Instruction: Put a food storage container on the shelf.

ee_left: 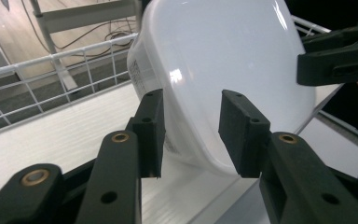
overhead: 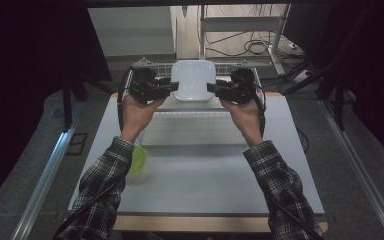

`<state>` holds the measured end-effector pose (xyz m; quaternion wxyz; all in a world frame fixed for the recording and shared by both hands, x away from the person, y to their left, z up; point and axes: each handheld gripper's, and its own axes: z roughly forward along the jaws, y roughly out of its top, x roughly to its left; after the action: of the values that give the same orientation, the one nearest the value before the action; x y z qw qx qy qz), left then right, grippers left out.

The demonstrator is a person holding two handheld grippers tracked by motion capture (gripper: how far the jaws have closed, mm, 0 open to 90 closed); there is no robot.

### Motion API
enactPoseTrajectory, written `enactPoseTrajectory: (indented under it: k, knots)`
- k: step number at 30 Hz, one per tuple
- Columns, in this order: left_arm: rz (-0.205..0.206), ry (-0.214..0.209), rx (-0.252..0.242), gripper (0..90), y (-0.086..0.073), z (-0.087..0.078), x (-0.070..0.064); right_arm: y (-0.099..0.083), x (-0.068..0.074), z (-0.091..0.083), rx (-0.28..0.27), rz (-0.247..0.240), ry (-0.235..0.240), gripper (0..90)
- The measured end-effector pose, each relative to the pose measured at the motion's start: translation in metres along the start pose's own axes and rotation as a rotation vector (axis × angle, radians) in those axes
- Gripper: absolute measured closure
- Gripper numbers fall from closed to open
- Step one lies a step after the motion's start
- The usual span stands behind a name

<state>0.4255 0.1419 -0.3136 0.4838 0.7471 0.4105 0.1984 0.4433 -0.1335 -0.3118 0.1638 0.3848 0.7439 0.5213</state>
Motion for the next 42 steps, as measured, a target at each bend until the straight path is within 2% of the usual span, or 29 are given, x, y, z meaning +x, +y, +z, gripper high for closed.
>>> enactPoseTrajectory:
  k: [6,13,17,25,29,35,38,40,42]
  knots:
    - [-0.004,-0.008,-0.002,60.0,0.000,0.006,0.001,0.002,-0.003,0.002,-0.007,0.011,-0.003,56.2]
    - [-0.015,-0.012,-0.008,58.5,0.002,0.008,0.002,0.003,-0.006,0.005,-0.014,0.001,-0.050,55.0]
    - [-0.024,-0.008,-0.010,57.4,0.003,0.009,0.004,0.004,-0.007,0.007,-0.019,0.009,-0.057,55.0]
    - [-0.026,0.010,-0.031,54.3,0.006,0.006,0.006,0.007,-0.006,0.007,-0.030,0.003,-0.060,52.8]
    - [-0.035,-0.008,-0.044,52.7,0.005,0.003,0.007,0.007,-0.006,0.006,-0.031,-0.003,-0.063,51.0]
    - [-0.004,-0.021,-0.046,46.0,-0.001,0.000,0.005,0.005,-0.005,0.000,-0.035,0.003,-0.034,49.3]
    - [-0.009,-0.047,-0.059,49.7,-0.006,-0.004,0.007,0.001,-0.002,-0.004,-0.037,-0.003,-0.015,51.7]
    - [-0.003,-0.056,-0.069,56.6,-0.011,-0.008,0.006,-0.003,0.001,-0.007,-0.026,-0.014,-0.007,59.8]
    - [0.018,-0.039,-0.070,64.3,-0.014,-0.010,0.005,-0.008,0.002,-0.009,-0.020,-0.030,-0.011,68.2]
